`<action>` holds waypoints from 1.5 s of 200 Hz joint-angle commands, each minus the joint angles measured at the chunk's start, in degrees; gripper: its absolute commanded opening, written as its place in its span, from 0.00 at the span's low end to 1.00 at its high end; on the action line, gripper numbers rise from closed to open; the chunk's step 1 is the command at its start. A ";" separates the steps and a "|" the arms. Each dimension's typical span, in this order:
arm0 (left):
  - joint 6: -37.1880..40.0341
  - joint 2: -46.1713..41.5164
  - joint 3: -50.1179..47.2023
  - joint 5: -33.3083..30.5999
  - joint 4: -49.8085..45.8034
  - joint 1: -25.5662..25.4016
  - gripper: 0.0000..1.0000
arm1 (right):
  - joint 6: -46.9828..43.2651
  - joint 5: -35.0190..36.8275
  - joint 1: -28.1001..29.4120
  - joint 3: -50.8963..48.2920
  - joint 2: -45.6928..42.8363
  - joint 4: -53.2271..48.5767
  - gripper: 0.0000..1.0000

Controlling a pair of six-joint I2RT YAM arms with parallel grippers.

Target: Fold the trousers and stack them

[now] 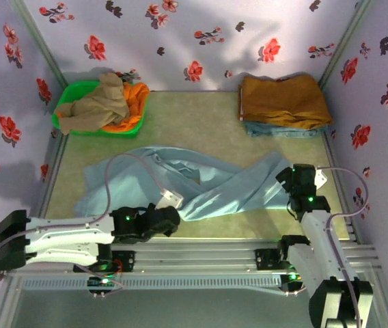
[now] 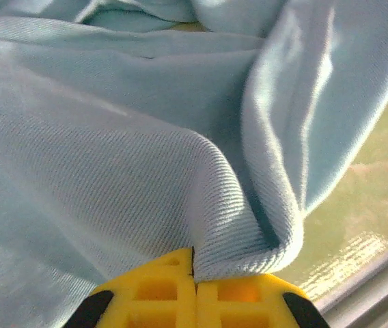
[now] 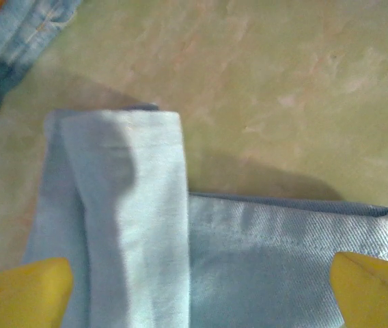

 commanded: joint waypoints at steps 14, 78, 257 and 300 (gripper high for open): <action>-5.29 0.41 1.26 -4.88 0.35 -3.59 0.00 | 0.10 -7.76 -0.12 7.92 4.34 -0.32 0.95; -7.69 -2.73 -1.80 -4.91 -0.59 -4.59 0.00 | -2.79 -15.12 4.65 24.11 39.24 -0.53 0.46; -12.29 -8.61 -10.25 -8.04 2.82 -4.76 0.00 | -10.52 -4.98 7.76 43.94 58.08 -9.05 0.00; -10.81 -9.31 -5.06 -10.73 -0.28 0.53 0.00 | -11.63 -7.70 7.91 63.65 63.07 -16.45 0.00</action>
